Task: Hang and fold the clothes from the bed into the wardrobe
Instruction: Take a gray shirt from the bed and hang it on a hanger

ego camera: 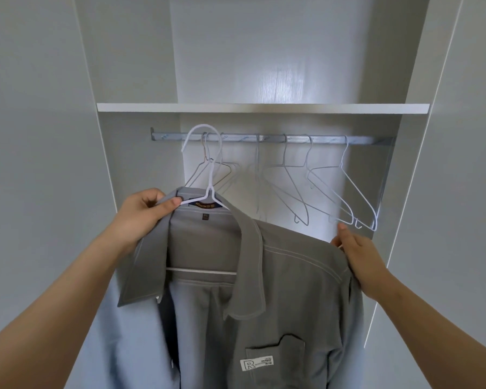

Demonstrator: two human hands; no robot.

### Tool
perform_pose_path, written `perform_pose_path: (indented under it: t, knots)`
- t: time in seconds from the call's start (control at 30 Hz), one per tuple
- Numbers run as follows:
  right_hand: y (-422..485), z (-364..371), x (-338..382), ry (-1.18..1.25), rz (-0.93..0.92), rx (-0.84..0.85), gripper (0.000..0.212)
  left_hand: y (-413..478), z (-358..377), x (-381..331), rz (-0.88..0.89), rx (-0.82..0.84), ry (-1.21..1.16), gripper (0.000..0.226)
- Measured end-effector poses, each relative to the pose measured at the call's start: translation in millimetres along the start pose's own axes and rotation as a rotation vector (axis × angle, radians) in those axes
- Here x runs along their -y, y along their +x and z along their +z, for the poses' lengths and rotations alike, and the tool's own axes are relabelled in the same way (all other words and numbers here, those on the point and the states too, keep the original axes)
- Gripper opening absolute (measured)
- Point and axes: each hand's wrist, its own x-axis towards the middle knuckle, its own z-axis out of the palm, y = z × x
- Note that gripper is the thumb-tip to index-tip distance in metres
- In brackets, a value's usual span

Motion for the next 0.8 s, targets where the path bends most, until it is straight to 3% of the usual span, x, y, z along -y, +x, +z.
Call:
perform_pose_path:
  t: [0.07, 0.13, 0.3, 0.37, 0.5, 0.67, 0.8]
  knots:
    - [5, -4, -1, -0.132, -0.022, -0.103, 0.049, -2, -3, -1, 0.028, 0.081, 0.031, 0.03]
    - [6, -3, 4, -0.28, -0.073, -0.082, 0.043, -4, 0, -2, 0.056, 0.128, 0.071, 0.032]
    - [-9, 31, 45, -0.134, -0.115, 0.475, 0.039, -9, 27, -1, 0.07, 0.151, 0.142, 0.03]
    - [-15, 45, 53, -0.2, -0.157, 0.583, 0.036, -13, 37, 0, 0.084, 0.177, 0.147, 0.026]
    - [-20, 56, 61, -0.402, -0.297, 0.561, 0.033, -19, 42, 2, 0.117, 0.238, 0.187, 0.021]
    - [-34, 61, 67, -0.119, -0.004, 0.7, 0.037, -19, 33, 12, 0.065, 0.161, 0.1, 0.018]
    - [-38, 85, 82, -0.11, -0.012, 0.554, 0.047, -15, 27, 20, 0.014, 0.029, 0.096, 0.013]
